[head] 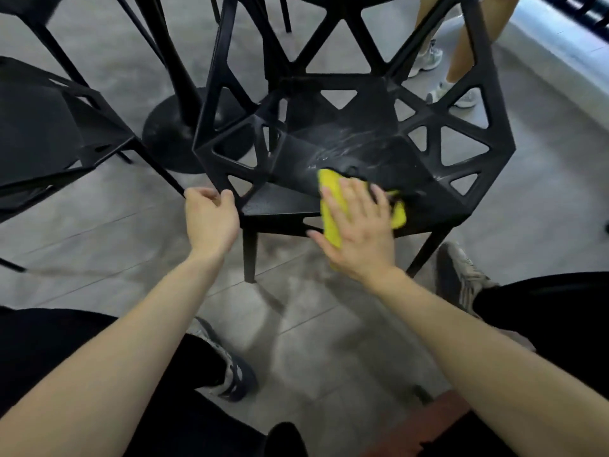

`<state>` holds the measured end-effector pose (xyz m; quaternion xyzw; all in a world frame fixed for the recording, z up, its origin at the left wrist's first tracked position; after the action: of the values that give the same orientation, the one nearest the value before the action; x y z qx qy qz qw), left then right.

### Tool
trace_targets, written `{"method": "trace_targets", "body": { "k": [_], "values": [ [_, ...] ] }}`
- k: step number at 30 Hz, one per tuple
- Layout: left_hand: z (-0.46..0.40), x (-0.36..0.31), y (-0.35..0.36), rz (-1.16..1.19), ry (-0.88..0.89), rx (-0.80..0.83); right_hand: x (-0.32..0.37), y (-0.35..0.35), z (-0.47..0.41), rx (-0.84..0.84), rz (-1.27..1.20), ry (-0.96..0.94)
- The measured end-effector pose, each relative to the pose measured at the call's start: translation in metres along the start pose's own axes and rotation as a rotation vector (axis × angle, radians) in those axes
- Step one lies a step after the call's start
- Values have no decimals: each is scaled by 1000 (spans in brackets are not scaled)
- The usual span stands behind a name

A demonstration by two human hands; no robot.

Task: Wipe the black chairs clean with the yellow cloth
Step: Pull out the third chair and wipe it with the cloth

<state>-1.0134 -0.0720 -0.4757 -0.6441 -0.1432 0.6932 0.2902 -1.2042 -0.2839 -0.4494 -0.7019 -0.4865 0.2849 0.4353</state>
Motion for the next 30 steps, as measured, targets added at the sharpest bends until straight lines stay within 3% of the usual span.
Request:
{"method": "trace_targets", "body": {
  "k": [2, 4, 6, 8, 11, 14, 16, 19, 21, 23, 27, 30],
  "values": [
    [31, -40, -9, -219, 361, -115, 54, 16, -24, 26, -28, -84],
    [67, -80, 8, -391, 762, -67, 72, 21, -29, 81, -55, -181],
    [88, -91, 37, -490, 988, 78, 40, 12, -17, 102, -67, -228],
    [104, -87, 69, -596, 1074, 232, -37, -2, -1, 82, -41, -130],
    [125, -70, 111, -796, 1131, 384, -160, -25, 20, 45, -12, 144],
    [127, -61, 125, -945, 1095, 406, -153, -26, 24, -61, -64, 339],
    [125, -58, 124, -964, 1117, 384, -75, -18, 10, -84, -147, 257],
    [116, -53, 120, -953, 1141, 400, 32, -4, -6, 41, -259, -38],
    [112, -51, 118, -991, 1125, 430, 26, -4, -10, 83, -257, -173],
    [111, -54, 116, -997, 1094, 446, -23, -7, -6, 125, -208, -216],
    [115, -59, 115, -988, 1033, 464, -175, -16, -28, 141, -65, 198],
    [120, -62, 111, -988, 1028, 482, -146, -5, -36, 247, -6, 387]
  ]
}}
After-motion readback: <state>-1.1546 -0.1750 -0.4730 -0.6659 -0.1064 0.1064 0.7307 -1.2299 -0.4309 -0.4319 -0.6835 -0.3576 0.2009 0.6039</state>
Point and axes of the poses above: each hand's wrist, its own z-axis away from the middle knuckle, its own y-axis out of the palm, x = y × z, the point moved 10 cm from there along -z, towards the middle knuckle, and after that the axes turned 4 degrees about y, right-handed, at the moved point
